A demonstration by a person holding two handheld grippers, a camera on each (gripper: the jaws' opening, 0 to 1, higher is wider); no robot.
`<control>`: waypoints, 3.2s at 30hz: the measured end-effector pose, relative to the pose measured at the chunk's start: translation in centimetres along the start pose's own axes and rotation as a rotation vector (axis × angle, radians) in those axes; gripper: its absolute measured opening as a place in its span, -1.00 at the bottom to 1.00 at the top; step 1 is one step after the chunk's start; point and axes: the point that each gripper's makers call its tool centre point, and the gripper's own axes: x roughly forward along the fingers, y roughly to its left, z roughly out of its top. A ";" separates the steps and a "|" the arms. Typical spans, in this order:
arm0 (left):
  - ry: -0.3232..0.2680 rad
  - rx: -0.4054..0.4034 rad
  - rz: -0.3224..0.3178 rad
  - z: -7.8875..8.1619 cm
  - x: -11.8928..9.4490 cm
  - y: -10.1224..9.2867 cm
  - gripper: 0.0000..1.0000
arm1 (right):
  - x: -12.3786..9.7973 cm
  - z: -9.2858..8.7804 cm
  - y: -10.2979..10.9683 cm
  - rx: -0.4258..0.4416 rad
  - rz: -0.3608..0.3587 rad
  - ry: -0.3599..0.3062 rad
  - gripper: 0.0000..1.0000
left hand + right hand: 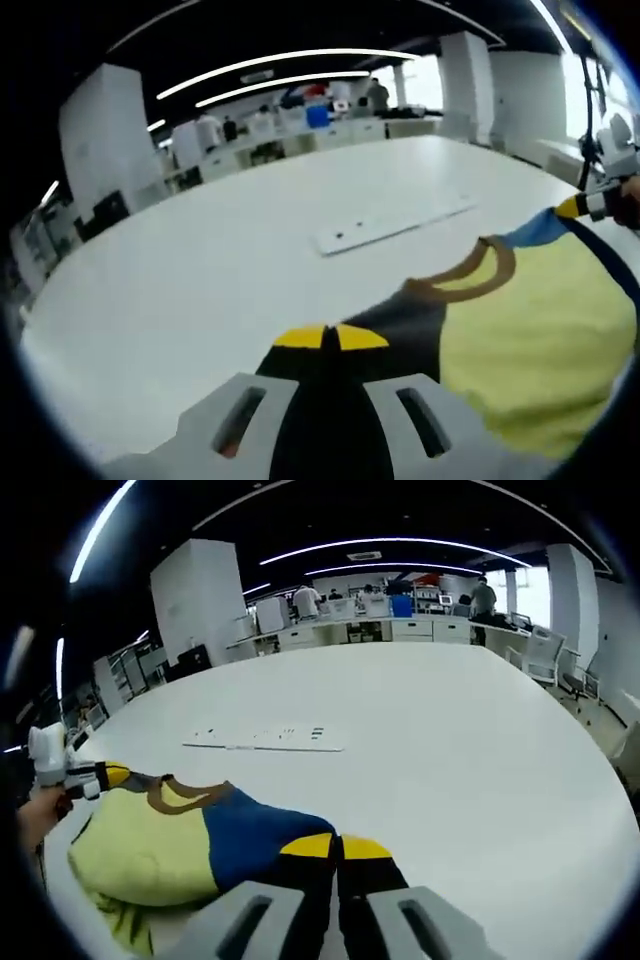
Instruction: Fold the garment on the visible template until the final outline fits inside the template.
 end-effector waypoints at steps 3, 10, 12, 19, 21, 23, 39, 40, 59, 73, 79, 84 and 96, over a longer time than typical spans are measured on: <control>0.021 -0.006 -0.004 -0.6 0.3 -0.1 -1.00 | 0.1 -0.4 -0.3 0.003 -0.005 0.015 -1.00; 0.042 0.062 0.000 -1.3 0.8 0.1 -1.00 | 0.2 -0.6 -0.2 0.022 0.016 0.026 -1.00; 0.040 0.053 0.005 -1.3 0.7 0.3 -1.00 | 0.2 -0.5 -0.1 0.017 0.016 0.023 -1.00; -0.002 0.106 0.006 -0.4 -0.9 0.9 -0.47 | -1.3 0.5 0.0 -0.044 -0.015 0.003 -0.56; -0.015 0.126 0.002 0.0 -1.6 1.0 -0.41 | -2.0 1.0 0.4 -0.050 -0.002 -0.009 -0.41; -0.021 0.127 -0.001 0.1 -2.0 1.2 -0.34 | -2.4 1.3 0.6 -0.044 0.004 -0.016 -0.14; -0.093 0.055 -0.069 0.5 -9.4 -0.2 0.35 | -9.3 -0.6 7.1 -0.083 0.182 0.026 0.32; -0.094 0.047 -0.071 0.3 -9.8 -0.4 0.36 | -9.7 -1.0 7.3 -0.084 0.186 0.035 0.32; -0.049 0.008 -0.087 -5.7 -14.4 -1.4 0.38 | -14.9 -6.4 8.3 -0.055 0.203 0.033 0.31; 0.019 0.017 -0.071 -9.9 -14.2 -1.8 0.09 | -15.2 -10.0 8.4 -0.008 0.167 0.013 0.10; -0.041 -0.092 -0.084 -9.0 -13.9 -1.7 -0.11 | -14.7 -12.2 8.9 -0.012 0.180 0.065 -0.08; -0.008 -0.086 -0.071 -9.6 -13.5 -1.8 -0.34 | -14.6 -12.9 8.2 -0.016 0.131 0.065 -0.31; 0.031 -0.169 -0.118 -10.7 -12.8 -3.8 -0.74 | -14.8 -13.7 8.7 0.000 0.110 0.048 -0.81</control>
